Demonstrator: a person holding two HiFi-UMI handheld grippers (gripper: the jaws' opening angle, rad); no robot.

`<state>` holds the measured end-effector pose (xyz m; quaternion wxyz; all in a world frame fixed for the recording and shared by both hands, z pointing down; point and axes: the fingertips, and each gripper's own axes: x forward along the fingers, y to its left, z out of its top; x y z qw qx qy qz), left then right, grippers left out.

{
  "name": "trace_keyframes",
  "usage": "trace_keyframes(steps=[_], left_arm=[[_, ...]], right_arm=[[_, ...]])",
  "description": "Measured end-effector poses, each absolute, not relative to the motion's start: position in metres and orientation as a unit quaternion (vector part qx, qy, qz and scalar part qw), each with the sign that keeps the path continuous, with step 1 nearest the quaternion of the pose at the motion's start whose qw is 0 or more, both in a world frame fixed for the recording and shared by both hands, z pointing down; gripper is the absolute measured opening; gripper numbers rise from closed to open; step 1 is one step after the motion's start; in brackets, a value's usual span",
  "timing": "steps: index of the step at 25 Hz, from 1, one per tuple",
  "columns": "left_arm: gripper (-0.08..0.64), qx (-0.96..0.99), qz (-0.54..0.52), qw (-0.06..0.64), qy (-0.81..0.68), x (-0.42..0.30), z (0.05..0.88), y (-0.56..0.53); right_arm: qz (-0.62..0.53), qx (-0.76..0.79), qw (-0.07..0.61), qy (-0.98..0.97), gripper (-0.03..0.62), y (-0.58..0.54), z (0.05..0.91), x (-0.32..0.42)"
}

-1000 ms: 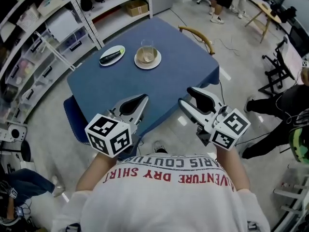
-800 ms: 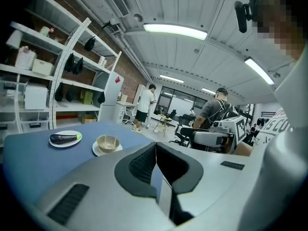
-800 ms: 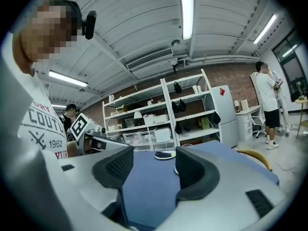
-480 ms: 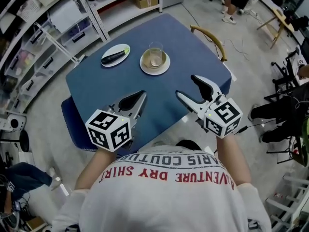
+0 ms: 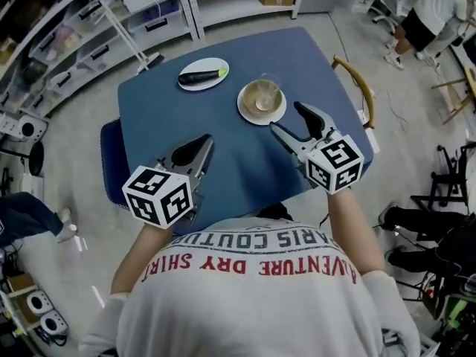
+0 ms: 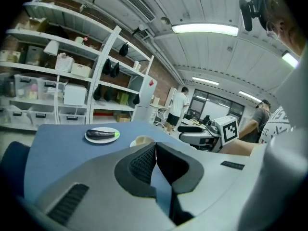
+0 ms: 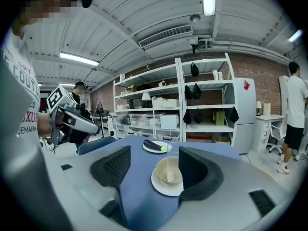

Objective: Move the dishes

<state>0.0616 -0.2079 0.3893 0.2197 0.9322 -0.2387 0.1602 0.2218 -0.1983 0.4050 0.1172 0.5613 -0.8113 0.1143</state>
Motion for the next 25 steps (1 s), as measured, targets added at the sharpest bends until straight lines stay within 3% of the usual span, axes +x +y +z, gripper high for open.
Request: trace_keyframes(steps=[14,25], left_arm=[[0.028,0.869,0.146,0.249,-0.402,0.029,0.393,-0.23],[0.028,0.829,0.131,0.281,-0.466,-0.008,0.408,-0.219]], right_arm=[[0.115,0.501,0.208,-0.832,0.298,-0.285,0.465,0.233],[0.134,0.501,0.192,-0.833,0.296,-0.312,0.486,0.233]])
